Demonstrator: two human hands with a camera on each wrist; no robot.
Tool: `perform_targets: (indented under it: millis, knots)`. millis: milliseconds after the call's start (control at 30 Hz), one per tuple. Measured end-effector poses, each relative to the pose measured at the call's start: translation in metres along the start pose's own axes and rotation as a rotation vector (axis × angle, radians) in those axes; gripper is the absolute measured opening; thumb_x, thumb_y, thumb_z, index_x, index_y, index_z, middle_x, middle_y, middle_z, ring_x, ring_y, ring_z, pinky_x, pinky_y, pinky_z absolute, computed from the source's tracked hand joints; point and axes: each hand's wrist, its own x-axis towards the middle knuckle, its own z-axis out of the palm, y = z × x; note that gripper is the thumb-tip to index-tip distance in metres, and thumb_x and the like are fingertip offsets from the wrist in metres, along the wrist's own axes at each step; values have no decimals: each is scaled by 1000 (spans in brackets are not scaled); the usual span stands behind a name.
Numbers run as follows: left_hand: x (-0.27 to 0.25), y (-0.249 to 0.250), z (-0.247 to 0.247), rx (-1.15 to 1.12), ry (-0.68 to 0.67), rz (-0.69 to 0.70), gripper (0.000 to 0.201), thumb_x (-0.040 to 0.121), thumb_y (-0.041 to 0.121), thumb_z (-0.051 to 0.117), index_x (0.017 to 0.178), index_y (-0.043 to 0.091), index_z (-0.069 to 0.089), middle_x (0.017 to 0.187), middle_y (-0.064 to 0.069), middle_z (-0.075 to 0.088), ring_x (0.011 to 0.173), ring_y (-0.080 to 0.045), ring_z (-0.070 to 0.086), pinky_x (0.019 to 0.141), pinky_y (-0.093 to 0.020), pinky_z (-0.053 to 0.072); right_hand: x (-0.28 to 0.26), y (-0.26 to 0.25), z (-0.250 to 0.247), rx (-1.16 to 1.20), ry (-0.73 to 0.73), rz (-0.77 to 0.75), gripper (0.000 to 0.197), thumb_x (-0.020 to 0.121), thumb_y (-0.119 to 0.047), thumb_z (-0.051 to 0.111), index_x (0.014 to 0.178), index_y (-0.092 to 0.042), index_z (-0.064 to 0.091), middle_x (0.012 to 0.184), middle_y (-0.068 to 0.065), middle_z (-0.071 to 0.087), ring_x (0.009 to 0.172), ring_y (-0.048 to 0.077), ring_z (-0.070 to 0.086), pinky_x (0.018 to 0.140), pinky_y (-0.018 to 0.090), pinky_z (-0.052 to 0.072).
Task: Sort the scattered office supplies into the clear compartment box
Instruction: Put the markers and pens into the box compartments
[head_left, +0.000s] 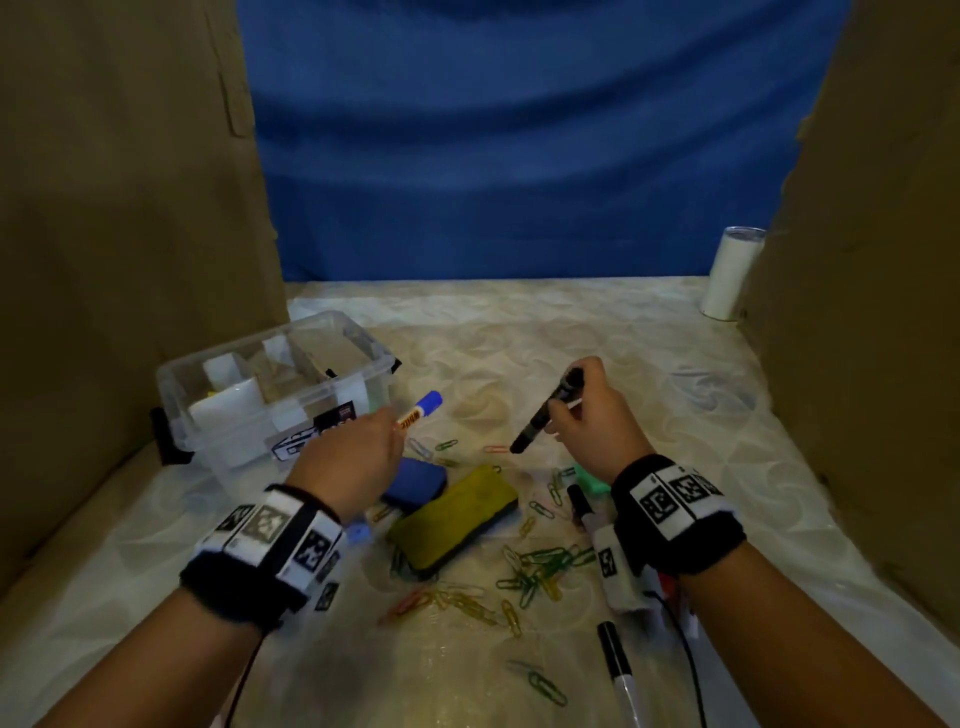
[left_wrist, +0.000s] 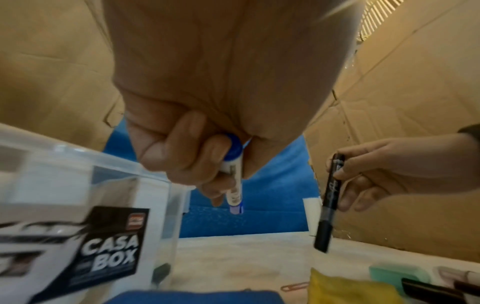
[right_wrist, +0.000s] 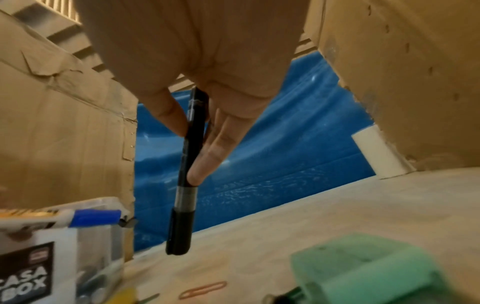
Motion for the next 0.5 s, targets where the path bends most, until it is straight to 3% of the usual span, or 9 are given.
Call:
perform_targets:
  millis: [133,267,367,500]
  knots:
    - [-29,-23,9,-64,-24,-47,27,101,28,30,110,15,52,94,-12,66,81,-31,63,70,-40,51,11,-30,25,146,-4,-86,13,94,-15,52,103,-22,46,101,11,66,86,25,70,78,49,57]
    - [-48,-31,9,-92,-6,-66,33,101,33,26,123,23,49,107,-6,66,94,-26,64,81,-39,52,29,-92,54,151,20,-353,13,91,-9,56,104,-13,55,97,6,67,85,18,67,78,32,56]
    - [-66,-40,0,-172,25,-76,37,102,38,25,132,30,44,115,-3,66,101,-22,64,83,-34,50,47,-131,82,58,-15,-427,16,90,-12,58,105,-12,57,95,7,69,81,20,65,73,31,53]
    - [-88,-61,-9,-221,73,-74,36,101,41,24,135,38,38,114,1,67,97,-21,65,79,-37,52,74,-154,123,-260,-174,-427,16,92,-11,50,107,-13,54,91,13,64,77,30,60,66,34,49]
